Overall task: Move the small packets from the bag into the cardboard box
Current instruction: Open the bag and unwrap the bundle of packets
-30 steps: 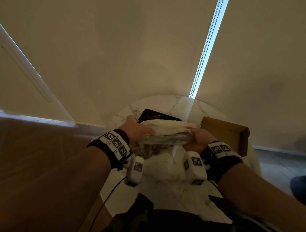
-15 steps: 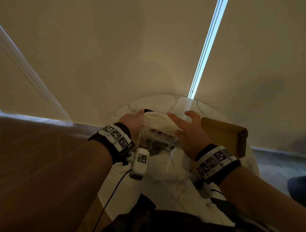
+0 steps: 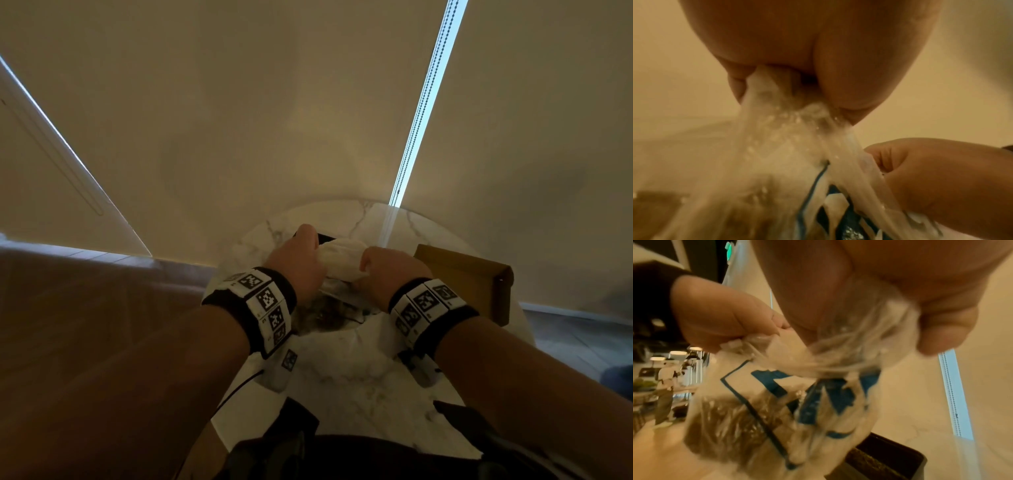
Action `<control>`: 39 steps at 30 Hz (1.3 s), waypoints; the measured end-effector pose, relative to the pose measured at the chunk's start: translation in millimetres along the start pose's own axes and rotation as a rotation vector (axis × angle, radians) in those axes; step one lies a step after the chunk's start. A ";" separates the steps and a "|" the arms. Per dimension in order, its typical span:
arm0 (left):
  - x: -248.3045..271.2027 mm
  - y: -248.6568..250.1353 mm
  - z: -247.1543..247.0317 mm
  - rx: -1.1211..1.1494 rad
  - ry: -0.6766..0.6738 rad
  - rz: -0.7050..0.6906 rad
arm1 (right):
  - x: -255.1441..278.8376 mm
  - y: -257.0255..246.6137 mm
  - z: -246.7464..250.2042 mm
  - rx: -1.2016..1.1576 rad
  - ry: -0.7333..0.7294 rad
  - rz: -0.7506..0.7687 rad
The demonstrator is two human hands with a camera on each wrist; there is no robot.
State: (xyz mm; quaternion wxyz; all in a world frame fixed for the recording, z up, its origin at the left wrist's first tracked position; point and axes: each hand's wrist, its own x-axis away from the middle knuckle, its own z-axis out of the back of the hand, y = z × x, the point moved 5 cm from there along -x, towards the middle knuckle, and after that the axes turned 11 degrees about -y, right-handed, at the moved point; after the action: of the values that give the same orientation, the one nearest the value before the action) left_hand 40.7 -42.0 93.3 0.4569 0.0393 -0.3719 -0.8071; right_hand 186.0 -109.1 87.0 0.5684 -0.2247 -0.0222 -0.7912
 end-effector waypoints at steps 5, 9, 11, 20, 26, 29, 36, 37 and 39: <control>-2.2 -18.9 14.1 -0.026 0.125 0.039 | 4.7 5.5 -2.0 -0.051 -0.045 0.045; -5.9 -35.5 25.6 0.202 0.169 0.186 | 8.5 -1.3 -6.2 -0.162 -0.037 0.143; -8.2 -31.1 24.7 0.168 0.046 0.182 | 9.4 -3.7 -13.2 -0.057 -0.067 0.126; 1.0 -19.8 12.1 0.095 -0.011 0.027 | -7.4 17.1 11.3 0.072 -0.048 -0.017; 10.4 -4.5 -4.8 -0.300 -0.221 -0.227 | -7.4 29.9 10.2 -0.147 -0.032 -0.040; 14.5 1.0 -5.3 -0.366 -0.287 -0.155 | -5.2 31.7 8.1 -0.367 -0.005 -0.055; 15.4 -9.2 -13.3 -0.451 -0.203 0.038 | -5.4 30.7 -4.7 -1.308 -0.017 -0.122; 14.6 -10.9 -16.3 -0.392 -0.195 0.037 | -6.2 28.1 -5.8 -1.325 -0.028 -0.113; 11.9 -13.3 -21.4 -0.210 -0.165 -0.006 | -5.7 25.0 -6.7 -1.369 -0.086 -0.100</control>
State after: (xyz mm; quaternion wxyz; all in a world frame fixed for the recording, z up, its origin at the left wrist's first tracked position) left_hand 33.0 -59.2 72.6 0.4240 -0.0743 -0.3215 -0.8434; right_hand 208.0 -114.8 73.3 0.2597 -0.5632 0.4496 -0.6428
